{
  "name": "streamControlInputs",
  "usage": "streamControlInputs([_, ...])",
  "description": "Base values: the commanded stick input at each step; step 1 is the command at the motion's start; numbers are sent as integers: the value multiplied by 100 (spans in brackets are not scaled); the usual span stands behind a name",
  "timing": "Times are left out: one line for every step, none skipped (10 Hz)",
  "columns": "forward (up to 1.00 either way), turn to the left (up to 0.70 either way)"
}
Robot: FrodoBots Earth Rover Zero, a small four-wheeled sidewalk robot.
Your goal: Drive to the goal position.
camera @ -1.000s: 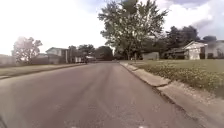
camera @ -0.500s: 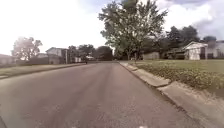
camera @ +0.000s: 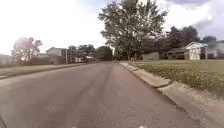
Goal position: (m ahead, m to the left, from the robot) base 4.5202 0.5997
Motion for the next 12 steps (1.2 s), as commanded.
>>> streamControlInputs([7, 0])
streamControlInputs([7, 0])
streamControlInputs([7, 0])
streamControlInputs([8, 0])
streamControlInputs([7, 0])
streamControlInputs([8, 0])
streamControlInputs([7, 0])
streamControlInputs([7, 0])
streamControlInputs([7, 0])
streamControlInputs([7, 0])
streamControlInputs([8, 0])
streamControlInputs([8, 0])
